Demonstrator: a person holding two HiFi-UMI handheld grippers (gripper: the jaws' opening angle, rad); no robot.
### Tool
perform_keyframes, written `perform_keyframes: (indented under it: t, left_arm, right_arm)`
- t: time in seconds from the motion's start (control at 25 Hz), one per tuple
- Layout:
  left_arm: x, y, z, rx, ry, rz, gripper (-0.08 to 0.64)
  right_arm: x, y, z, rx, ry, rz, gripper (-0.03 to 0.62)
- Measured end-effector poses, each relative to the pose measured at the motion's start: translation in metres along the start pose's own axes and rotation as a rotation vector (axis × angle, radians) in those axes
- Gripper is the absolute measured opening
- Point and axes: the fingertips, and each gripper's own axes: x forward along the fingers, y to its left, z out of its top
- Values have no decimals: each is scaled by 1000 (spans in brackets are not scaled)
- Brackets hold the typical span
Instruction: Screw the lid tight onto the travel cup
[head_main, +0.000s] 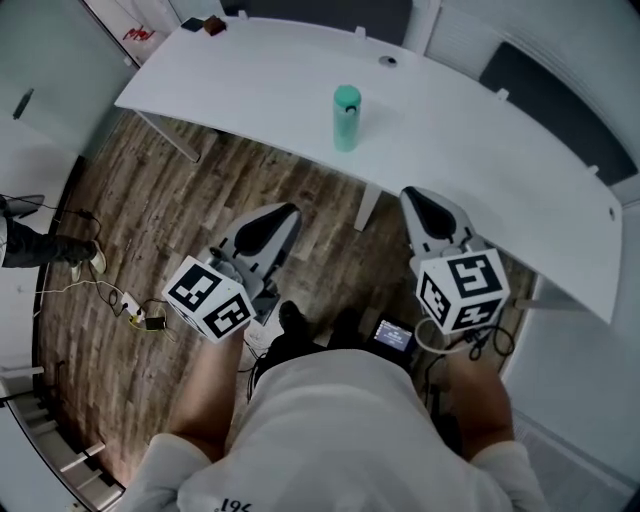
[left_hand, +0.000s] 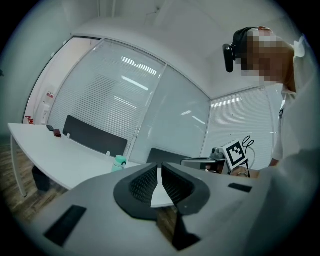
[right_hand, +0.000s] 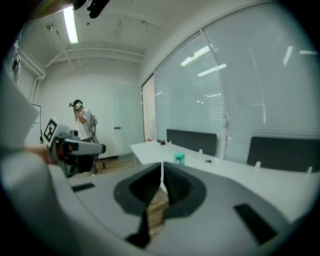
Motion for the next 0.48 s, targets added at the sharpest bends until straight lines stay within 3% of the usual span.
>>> perform_keyframes:
  t: [0.48]
  left_arm:
    - [-39, 6, -17, -16, 77, -73, 49]
  right_arm:
    - [-23, 27, -4, 43, -11, -82, 23]
